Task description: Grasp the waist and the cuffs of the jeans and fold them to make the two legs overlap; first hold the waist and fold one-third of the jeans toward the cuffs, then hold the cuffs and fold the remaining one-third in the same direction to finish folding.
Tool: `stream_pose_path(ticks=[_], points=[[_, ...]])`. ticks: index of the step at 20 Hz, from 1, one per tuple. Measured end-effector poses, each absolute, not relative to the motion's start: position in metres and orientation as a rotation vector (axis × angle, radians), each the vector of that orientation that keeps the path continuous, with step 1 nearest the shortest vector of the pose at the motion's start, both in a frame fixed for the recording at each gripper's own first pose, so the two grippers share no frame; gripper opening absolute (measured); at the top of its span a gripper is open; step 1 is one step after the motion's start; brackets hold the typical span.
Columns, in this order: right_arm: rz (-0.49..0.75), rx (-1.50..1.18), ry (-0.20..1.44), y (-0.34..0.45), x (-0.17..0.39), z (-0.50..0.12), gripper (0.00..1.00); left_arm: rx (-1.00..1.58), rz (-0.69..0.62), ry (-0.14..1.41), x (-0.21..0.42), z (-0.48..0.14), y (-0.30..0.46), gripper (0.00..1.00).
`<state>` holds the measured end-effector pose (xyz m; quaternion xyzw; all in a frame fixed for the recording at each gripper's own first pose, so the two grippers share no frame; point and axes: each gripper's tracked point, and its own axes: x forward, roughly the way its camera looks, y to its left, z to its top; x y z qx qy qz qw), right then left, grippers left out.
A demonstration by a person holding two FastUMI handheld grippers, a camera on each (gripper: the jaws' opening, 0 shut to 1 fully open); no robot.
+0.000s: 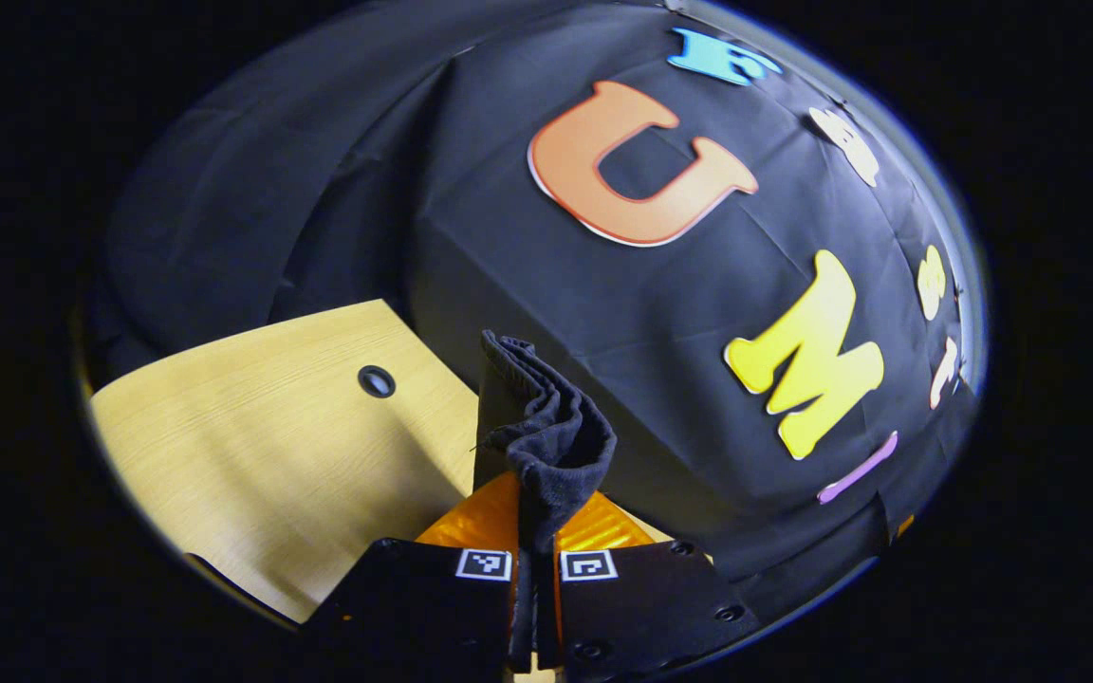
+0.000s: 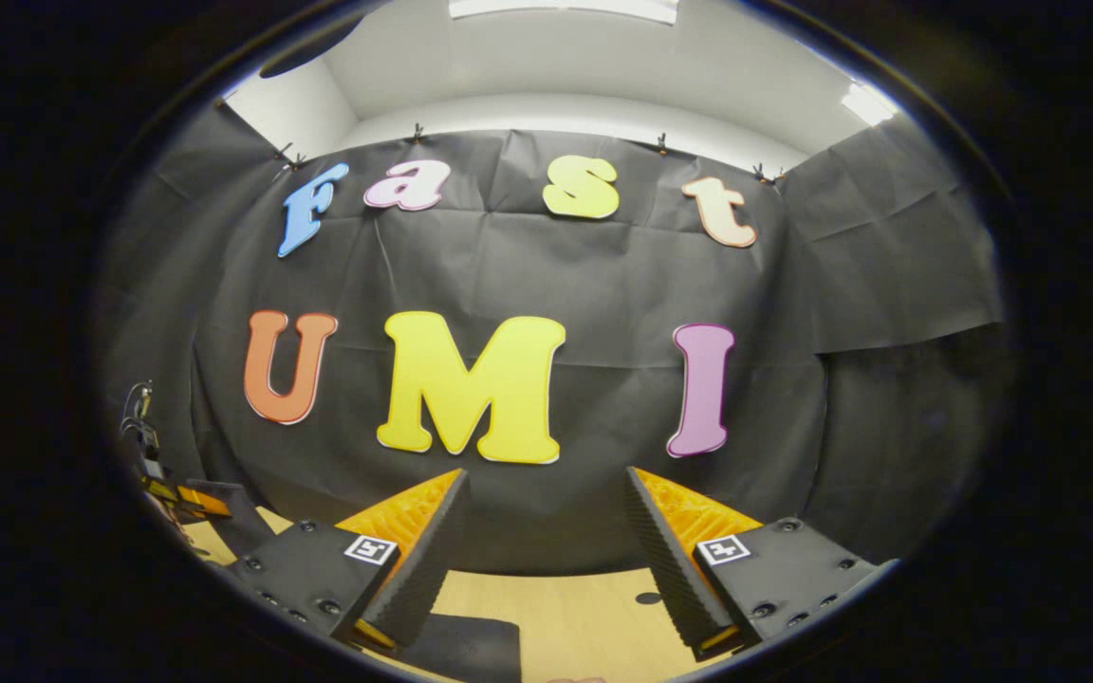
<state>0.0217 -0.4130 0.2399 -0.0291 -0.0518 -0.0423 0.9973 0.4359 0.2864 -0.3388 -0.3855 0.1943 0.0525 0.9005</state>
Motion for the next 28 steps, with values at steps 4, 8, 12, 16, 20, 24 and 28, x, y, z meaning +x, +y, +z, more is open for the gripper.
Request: stream_pose_path(ticks=[4,8,12,16,20,24,28], points=[[-0.127,-0.057,-0.090,-0.433,0.010,0.235,0.98,-0.713,0.010,0.387,0.440,-0.312,0.241,0.05],[-0.177,-0.063,-0.078,-0.453,-0.004,0.232,0.98,-0.620,-0.114,0.394,0.444,-0.298,0.179,0.05],[-0.234,-0.054,-0.074,-0.476,-0.022,0.233,0.99,-0.517,-0.237,0.412,0.440,-0.295,0.121,0.05],[-0.275,-0.037,-0.071,-0.490,-0.036,0.231,0.98,-0.367,-0.334,0.433,0.433,-0.307,0.073,0.05],[-0.298,-0.043,-0.050,-0.497,-0.048,0.223,0.99,-0.236,-0.420,0.463,0.430,-0.333,0.027,0.05],[-0.303,-0.036,-0.019,-0.499,-0.056,0.214,0.99,-0.084,-0.511,0.523,0.424,-0.389,-0.015,0.05],[-0.303,-0.055,-0.010,-0.502,-0.061,0.211,0.99,0.078,-0.576,0.575,0.416,-0.437,-0.036,0.06]])
